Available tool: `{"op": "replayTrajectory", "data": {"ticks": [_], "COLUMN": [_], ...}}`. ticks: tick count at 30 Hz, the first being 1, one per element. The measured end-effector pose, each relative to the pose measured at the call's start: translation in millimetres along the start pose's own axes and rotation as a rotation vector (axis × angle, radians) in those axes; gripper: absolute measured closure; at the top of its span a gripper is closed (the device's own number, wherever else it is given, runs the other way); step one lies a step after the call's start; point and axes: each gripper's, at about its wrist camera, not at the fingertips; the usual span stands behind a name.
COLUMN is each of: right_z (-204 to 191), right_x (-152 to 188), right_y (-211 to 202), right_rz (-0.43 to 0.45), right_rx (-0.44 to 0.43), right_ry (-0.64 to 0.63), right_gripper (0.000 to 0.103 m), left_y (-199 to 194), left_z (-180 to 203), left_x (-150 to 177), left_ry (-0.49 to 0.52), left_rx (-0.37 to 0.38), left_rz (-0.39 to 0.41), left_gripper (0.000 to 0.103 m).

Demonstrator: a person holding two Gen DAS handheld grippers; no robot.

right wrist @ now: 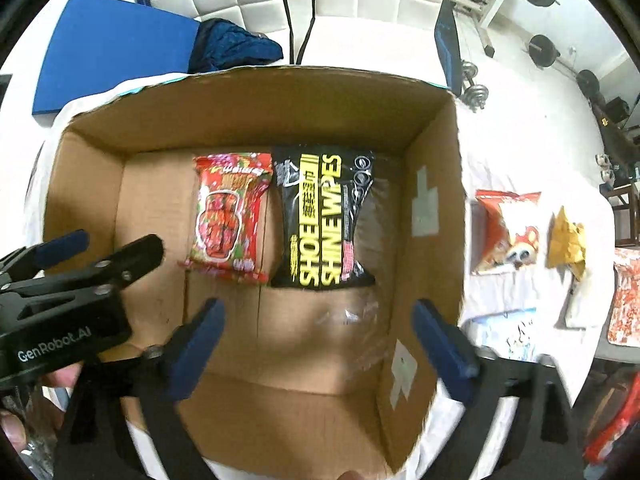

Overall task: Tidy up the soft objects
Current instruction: 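Withdraw both tools from the box toward the remaining packs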

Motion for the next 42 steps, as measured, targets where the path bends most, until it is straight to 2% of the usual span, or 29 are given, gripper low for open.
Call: {"op": "replayTrajectory", "data": {"ticks": [4, 6, 9, 13, 18, 24, 27, 32, 37, 42], "right_z": [-5, -7, -9, -11, -12, -8, -4, 7, 44, 125], "right_x": [23, 27, 38, 56, 75, 100, 110, 118, 116, 103], "right_y": [-17, -23, -39, -67, -99, -128, -138, -147, -156, -178], "right_rz": [0.026, 0.036, 0.066, 0.117, 0.161, 0.186, 0.198, 0.194, 0.187, 0.2], "right_rx": [0.008, 0.005, 0.005, -0.002, -0.014, -0.01, -0.015, -0.058, -0.093, -0.082], "right_ry": [-0.002, -0.004, -0.004, -0.001, 0.007, -0.022, -0.037, -0.038, -0.012, 0.075], "right_gripper": [0.0, 0.0, 0.0, 0.0, 0.0, 0.0, 0.0, 0.0, 0.0, 0.0], "left_y": [-32, -34, -55, -67, -98, -120, -127, -139, -153, -156], "left_z": [-6, -4, -2, 0, 2, 7, 11, 23, 50, 111], "left_x": [28, 25, 48, 52, 69, 87, 97, 106, 108, 97], "left_ry": [0.026, 0.026, 0.032, 0.012, 0.02, 0.013, 0.0, -0.01, 0.007, 0.046], "left_rx": [-0.06, -0.061, -0.063, -0.039, -0.08, -0.094, -0.077, -0.085, -0.104, -0.067], "left_rz": [0.085, 0.109, 0.152, 0.194, 0.277, 0.311, 0.313, 0.324, 0.338, 0.325], "left_gripper": [0.003, 0.003, 0.003, 0.003, 0.003, 0.003, 0.003, 0.003, 0.003, 0.003]}}
Point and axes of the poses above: each gripper's, at about its wrist camera, not at the fingertips, and y roughly the way its jaws point, z to its right, x to its underside, and after that the axes turned 4 degrees about y, right-handed
